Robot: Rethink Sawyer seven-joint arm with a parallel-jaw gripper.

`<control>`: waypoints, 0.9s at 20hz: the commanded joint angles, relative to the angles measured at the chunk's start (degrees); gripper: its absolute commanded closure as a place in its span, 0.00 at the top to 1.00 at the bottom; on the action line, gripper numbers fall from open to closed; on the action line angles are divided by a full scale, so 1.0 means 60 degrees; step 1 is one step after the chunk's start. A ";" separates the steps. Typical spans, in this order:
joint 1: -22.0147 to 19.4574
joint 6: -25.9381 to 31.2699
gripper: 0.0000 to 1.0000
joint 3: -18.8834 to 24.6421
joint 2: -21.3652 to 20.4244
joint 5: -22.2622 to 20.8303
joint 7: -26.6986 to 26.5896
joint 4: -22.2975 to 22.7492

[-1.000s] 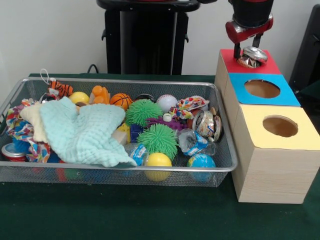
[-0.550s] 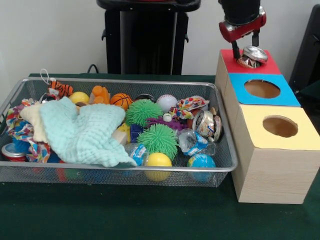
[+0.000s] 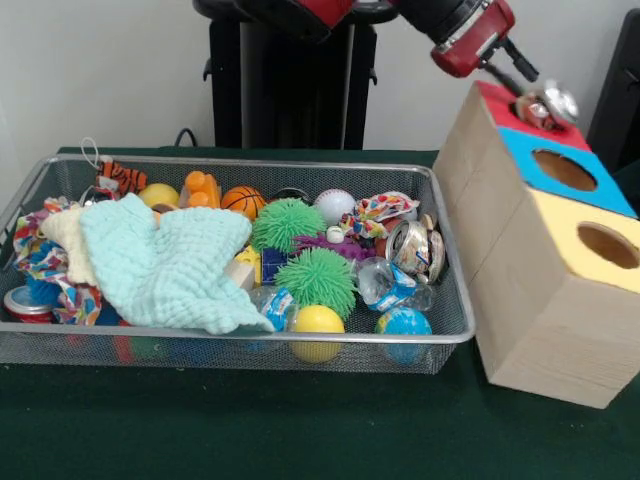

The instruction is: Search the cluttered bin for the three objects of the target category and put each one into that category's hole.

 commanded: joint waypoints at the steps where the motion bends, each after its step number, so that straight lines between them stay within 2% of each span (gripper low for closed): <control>1: 0.0759 -0.8796 0.00 0.1763 0.4622 -0.2243 0.1594 -0.4546; 2: 0.0613 -0.9073 0.00 0.1893 0.4931 -0.2570 0.2173 -0.4625; 4: 0.0560 -0.9534 0.00 0.1912 0.5076 -0.2666 0.2759 -0.4721; 9: 0.0991 -0.9977 0.00 0.1306 0.4541 -0.2065 0.2548 -0.5001; 14: 0.1281 -0.9371 0.00 0.1114 0.3804 -0.1858 0.3013 -0.5336; 18: 0.1478 -0.8777 0.00 0.1122 0.3527 -0.1863 0.3239 -0.5684</control>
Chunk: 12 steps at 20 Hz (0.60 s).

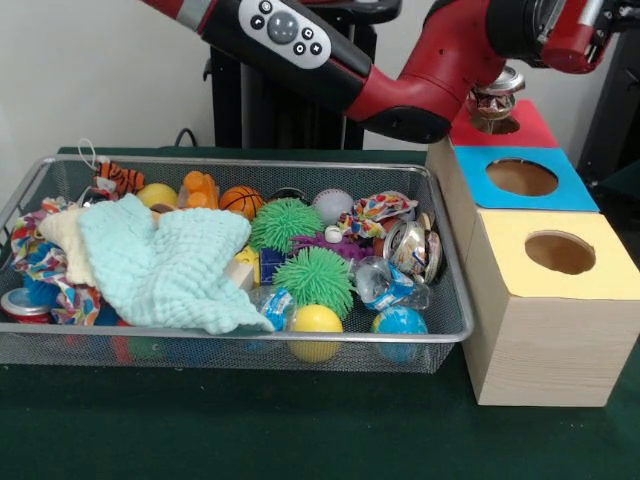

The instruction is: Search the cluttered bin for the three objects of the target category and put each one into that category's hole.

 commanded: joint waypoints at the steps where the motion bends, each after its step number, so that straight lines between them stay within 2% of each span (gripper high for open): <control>1: 0.0189 0.0564 0.00 -0.0072 -0.0262 0.0010 0.3086 -0.2557; 3: 0.0393 0.1182 0.00 -0.0454 -0.0493 -0.0127 0.2868 -0.2792; 4: 0.0606 0.2218 0.00 -0.0819 -0.0844 -0.0197 0.2834 -0.2844; 6: 0.0812 0.3365 0.00 -0.1210 -0.1242 -0.0400 0.2723 -0.2816; 9: 0.0832 0.4190 0.00 -0.1368 -0.1526 -0.0926 0.2888 -0.2729; 12: 0.0661 0.5013 0.00 -0.1520 -0.1914 -0.1438 0.2722 -0.2169</control>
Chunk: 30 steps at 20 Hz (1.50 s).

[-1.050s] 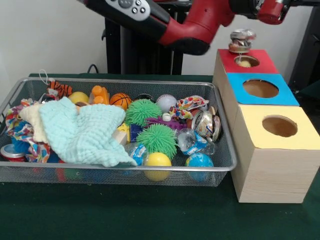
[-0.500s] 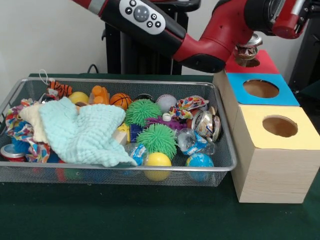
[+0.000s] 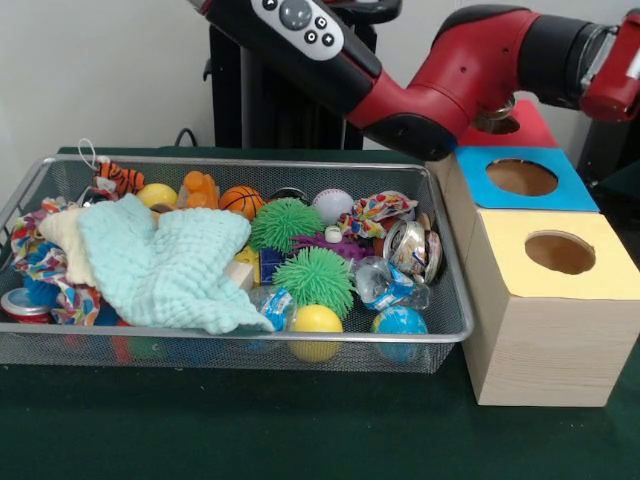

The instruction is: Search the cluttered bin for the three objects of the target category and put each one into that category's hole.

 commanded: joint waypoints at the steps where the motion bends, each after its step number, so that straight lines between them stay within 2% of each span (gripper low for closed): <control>1: -0.0157 0.2452 0.00 -0.1075 -0.1047 -0.1369 0.2535 -0.1127; 5: -0.0200 0.4011 0.00 -0.1102 -0.1450 -0.1337 0.2055 -0.0611; 9: -0.0539 0.4441 0.00 -0.0839 -0.1404 -0.1532 0.2204 -0.0276; 12: -0.0730 0.5442 0.00 -0.0291 -0.1719 -0.1831 0.2289 -0.0080; 16: -0.0526 0.6058 0.00 -0.0072 -0.1667 -0.1326 0.2000 -0.0290; 18: -0.0213 0.5844 0.00 -0.0347 -0.1918 -0.0761 0.1634 -0.0185; 20: -0.0064 0.5778 0.00 -0.0438 -0.2107 -0.0505 0.1508 -0.0083; 22: -0.0108 0.6142 0.00 -0.0457 -0.2219 -0.0267 0.1567 0.0028; 24: -0.0444 0.6902 0.00 -0.0190 -0.1978 -0.0309 0.1704 0.0108; 26: -0.0967 0.7934 0.00 0.0363 -0.1524 -0.0646 0.1507 0.0166; 28: -0.1638 0.8950 0.00 0.1101 -0.0827 -0.0916 0.1097 0.0302; 30: -0.1859 0.9492 0.00 0.1252 -0.0607 -0.0700 0.0572 0.0395</control>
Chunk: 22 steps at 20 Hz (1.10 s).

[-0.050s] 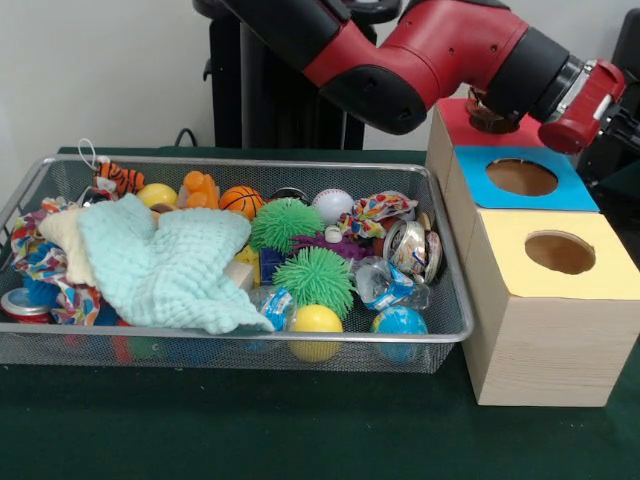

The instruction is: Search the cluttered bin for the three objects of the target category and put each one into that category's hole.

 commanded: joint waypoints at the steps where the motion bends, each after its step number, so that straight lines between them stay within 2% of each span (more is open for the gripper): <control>1: -0.1327 0.3669 0.00 0.1064 0.1115 0.0137 0.0179 0.0070; 5: -0.1545 0.4892 0.00 0.1057 0.1259 0.0329 -0.1194 0.0112; 9: -0.1494 0.5142 0.00 0.1126 0.0929 0.0472 -0.1042 0.0341; 15: -0.1713 0.5777 0.00 0.1533 0.1003 0.1024 -0.1258 0.0434; 16: -0.1131 0.4434 0.00 0.1262 -0.0371 0.0802 0.0312 0.1710; 22: -0.1228 0.4473 0.00 0.1609 -0.0629 0.1139 0.0277 0.1992</control>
